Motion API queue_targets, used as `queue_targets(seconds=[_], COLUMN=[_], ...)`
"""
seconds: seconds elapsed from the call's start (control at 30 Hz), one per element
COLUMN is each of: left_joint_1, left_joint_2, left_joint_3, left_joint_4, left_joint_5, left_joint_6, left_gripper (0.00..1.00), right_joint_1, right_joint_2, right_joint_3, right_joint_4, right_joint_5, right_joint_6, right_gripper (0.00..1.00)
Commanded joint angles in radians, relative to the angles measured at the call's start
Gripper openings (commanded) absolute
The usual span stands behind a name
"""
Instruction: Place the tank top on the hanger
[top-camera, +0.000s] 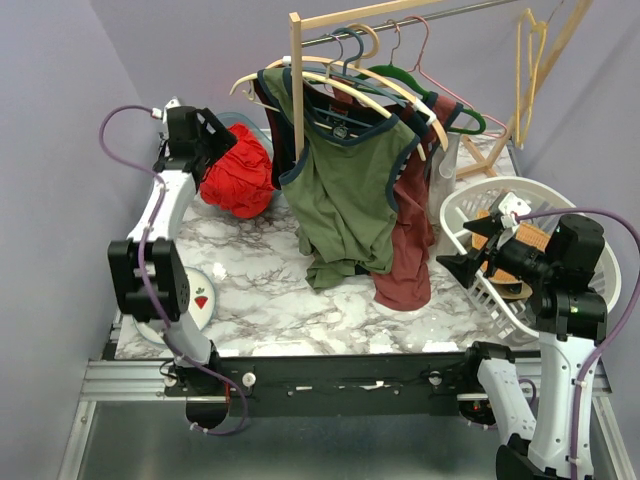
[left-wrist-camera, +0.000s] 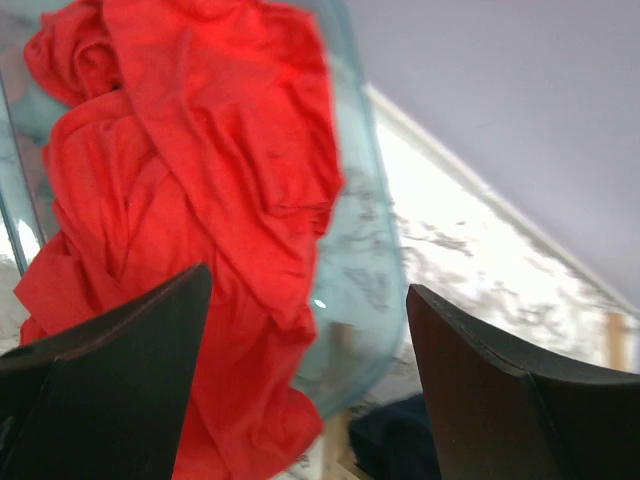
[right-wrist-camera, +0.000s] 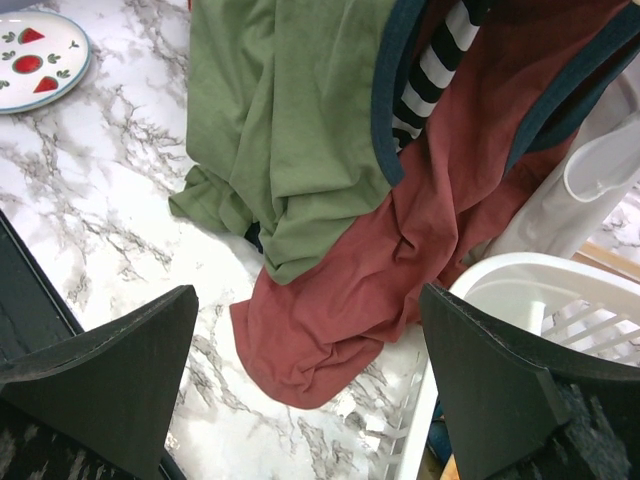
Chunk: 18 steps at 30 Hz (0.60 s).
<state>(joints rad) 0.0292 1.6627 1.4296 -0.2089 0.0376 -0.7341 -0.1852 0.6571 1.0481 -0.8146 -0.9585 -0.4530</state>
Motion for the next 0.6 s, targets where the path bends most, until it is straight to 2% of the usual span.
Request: queue_targets(seconds=[0.0,0.13,0.33,0.4,0.5,0.57], left_joint_1=[-0.063,-0.075,-0.075,-0.077,-0.075,-0.074], left_joint_2=[0.256,0.422,0.598,0.649,0.707,0.713], left_joint_3=[0.221,0.406,0.573,0.613,0.681,0.7], left_joint_4=[-0.306,-0.389,-0.438,-0.449,-0.468,-0.468], left_joint_5=[-0.192,-0.278,-0.335,-0.347,-0.357,-0.36], left_joint_6=[0.079,0.093,0.084,0.087,0.093,0.093], left_gripper=[0.89,0.87,0.79,0.72,0.66,0.54], right_joint_1=[-0.005,-0.007,-0.019,-0.029,-0.045,-0.053], right_joint_2=[0.039,0.062,0.099,0.105,0.116,0.118], right_joint_3=[0.036,0.03,0.023,0.023,0.02,0.021], right_joint_4=[-0.029,-0.031,-0.029,-0.026,-0.02,-0.021], right_joint_5=[-0.025,-0.014,-0.02,-0.031,-0.043,-0.046], right_joint_6=[-0.013,-0.018,-0.018,-0.015,-0.007,-0.006], right_gripper=[1.0,1.0,1.0,1.0,1.0,1.0])
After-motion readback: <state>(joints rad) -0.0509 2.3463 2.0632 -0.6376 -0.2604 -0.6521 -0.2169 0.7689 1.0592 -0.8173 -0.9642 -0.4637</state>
